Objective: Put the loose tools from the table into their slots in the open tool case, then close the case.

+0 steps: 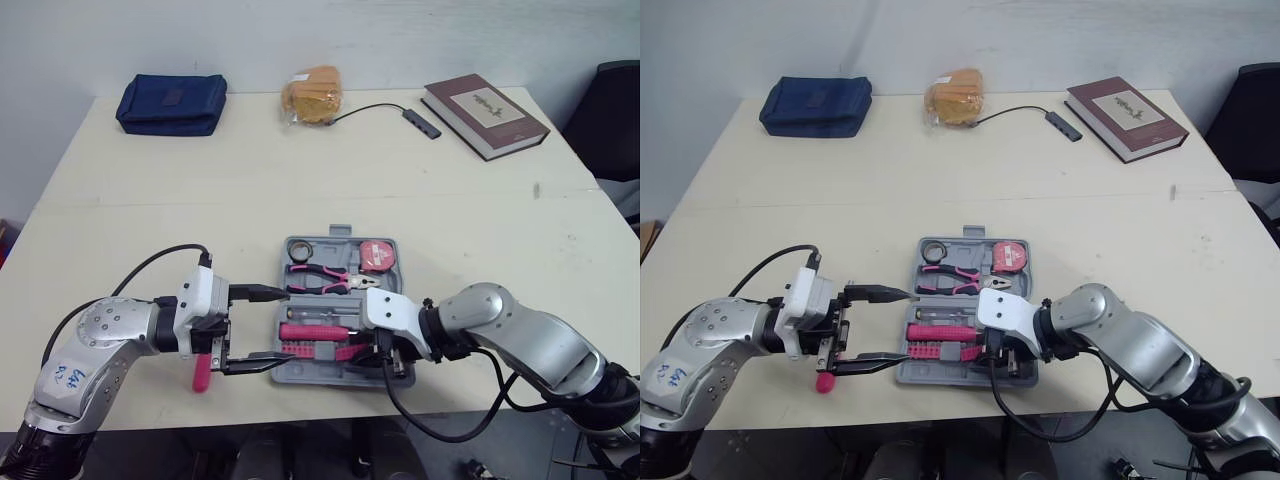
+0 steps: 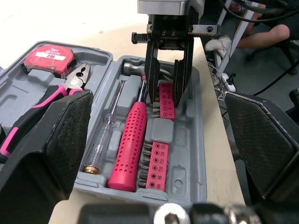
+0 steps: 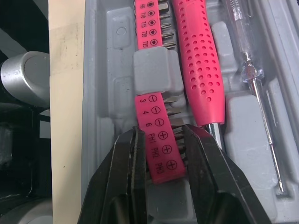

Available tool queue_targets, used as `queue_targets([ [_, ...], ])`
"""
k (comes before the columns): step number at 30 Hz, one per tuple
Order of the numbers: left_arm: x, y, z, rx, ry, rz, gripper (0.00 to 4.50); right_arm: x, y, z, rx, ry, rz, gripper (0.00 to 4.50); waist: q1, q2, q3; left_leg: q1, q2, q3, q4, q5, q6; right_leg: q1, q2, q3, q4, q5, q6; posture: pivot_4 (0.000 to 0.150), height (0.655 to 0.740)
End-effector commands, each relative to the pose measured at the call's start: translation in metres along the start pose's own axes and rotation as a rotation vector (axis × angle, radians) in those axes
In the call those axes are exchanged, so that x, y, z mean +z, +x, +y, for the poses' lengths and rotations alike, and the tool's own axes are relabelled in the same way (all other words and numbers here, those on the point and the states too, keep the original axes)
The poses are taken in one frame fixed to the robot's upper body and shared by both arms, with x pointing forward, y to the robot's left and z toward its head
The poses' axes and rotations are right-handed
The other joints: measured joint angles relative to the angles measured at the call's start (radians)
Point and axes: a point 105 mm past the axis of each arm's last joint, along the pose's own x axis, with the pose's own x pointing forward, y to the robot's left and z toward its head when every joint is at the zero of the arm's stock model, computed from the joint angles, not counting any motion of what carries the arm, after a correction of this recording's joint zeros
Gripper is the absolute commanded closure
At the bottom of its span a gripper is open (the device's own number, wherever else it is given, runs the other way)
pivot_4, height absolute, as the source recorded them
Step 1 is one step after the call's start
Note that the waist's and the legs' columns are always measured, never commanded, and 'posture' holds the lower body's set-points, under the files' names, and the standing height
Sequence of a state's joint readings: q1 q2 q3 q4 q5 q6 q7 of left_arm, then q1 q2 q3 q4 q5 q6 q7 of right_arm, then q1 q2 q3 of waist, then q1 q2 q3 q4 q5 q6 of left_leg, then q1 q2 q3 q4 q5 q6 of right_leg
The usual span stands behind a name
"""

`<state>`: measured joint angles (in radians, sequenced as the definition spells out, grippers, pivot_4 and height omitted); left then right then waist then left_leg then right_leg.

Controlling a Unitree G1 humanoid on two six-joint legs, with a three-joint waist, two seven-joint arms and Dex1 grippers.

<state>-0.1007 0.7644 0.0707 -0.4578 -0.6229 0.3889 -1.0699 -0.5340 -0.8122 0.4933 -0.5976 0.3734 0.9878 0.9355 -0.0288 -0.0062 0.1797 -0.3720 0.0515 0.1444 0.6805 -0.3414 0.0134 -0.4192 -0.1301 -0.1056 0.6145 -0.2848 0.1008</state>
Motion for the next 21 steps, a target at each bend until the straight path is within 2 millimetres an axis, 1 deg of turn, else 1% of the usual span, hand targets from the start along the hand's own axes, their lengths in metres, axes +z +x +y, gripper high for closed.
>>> queue_targets([
  [1,0.003,-0.002,-0.003,0.001,0.017,-0.015,0.00,-0.005,0.008,0.003,-0.013,-0.005,0.026,3.72,-0.002,0.000,0.000,0.000,0.000,0.000,0.000,0.000,0.000,0.000,0.000,0.000,0.000,0.000,0.000,0.150,0.7400],
  [6,0.002,-0.002,-0.003,0.005,0.017,-0.017,0.00,-0.003,0.011,0.005,-0.001,0.018,0.002,3.72,-0.002,-0.001,-0.001,0.001,0.002,0.000,0.000,0.000,-0.002,0.000,0.001,0.000,0.002,-0.001,-0.002,0.150,0.7400],
  [8,0.002,-0.002,-0.004,0.006,0.017,-0.018,0.00,0.004,0.013,0.007,0.016,0.041,-0.051,3.72,-0.002,-0.001,-0.001,0.001,0.002,0.000,0.000,0.000,-0.002,0.000,0.001,0.000,0.003,-0.001,-0.002,0.150,0.7400],
  [10,0.001,-0.002,-0.004,0.005,0.016,-0.018,0.00,0.011,0.012,0.007,0.018,0.044,-0.101,2.70,-0.002,-0.001,-0.001,0.002,0.003,0.000,0.000,0.000,-0.003,0.000,0.001,0.000,0.003,-0.002,-0.003,0.150,0.7400],
  [11,0.001,-0.002,-0.005,0.002,0.004,-0.014,0.00,0.017,0.010,0.004,-0.009,0.026,-0.140,2.43,-0.001,-0.001,-0.001,0.001,0.003,0.000,0.000,0.000,-0.003,0.000,0.001,0.000,0.003,-0.002,-0.003,0.150,0.7400],
  [12,0.000,-0.002,-0.005,0.001,0.000,-0.011,0.00,0.021,0.007,0.003,-0.011,0.007,-0.164,2.06,0.000,-0.001,-0.001,0.001,0.003,0.000,0.000,0.000,-0.003,-0.001,0.001,0.000,0.004,-0.002,-0.003,0.150,0.7400],
  [13,0.000,-0.002,-0.005,0.002,-0.006,-0.011,0.00,0.023,0.003,0.005,0.000,-0.015,-0.188,1.53,0.001,-0.001,-0.001,0.000,0.003,0.000,0.000,0.000,-0.003,-0.002,0.002,0.000,0.004,-0.002,-0.003,0.150,0.7400],
  [16,0.002,-0.002,-0.005,0.003,-0.012,-0.009,0.00,0.024,-0.017,0.020,0.125,-0.063,-0.224,1.53,0.003,-0.001,0.000,-0.002,0.000,0.001,0.000,0.000,-0.002,-0.004,0.001,0.000,0.005,-0.002,-0.003,0.150,0.7400],
  [19,0.004,-0.002,-0.002,0.009,0.004,-0.003,0.00,0.025,-0.036,0.019,0.130,-0.072,-0.285,1.53,0.006,-0.002,0.000,-0.002,-0.001,0.001,0.001,-0.001,0.001,-0.004,-0.001,0.000,0.004,-0.001,-0.002,0.150,0.7400],
  [21,0.005,-0.002,0.001,0.021,0.014,-0.005,0.00,0.027,-0.041,0.014,0.097,-0.091,-0.346,1.53,0.005,-0.003,0.000,-0.002,-0.001,0.001,0.001,-0.001,0.001,-0.004,-0.001,0.000,0.004,-0.001,-0.001,0.150,0.7400],
])
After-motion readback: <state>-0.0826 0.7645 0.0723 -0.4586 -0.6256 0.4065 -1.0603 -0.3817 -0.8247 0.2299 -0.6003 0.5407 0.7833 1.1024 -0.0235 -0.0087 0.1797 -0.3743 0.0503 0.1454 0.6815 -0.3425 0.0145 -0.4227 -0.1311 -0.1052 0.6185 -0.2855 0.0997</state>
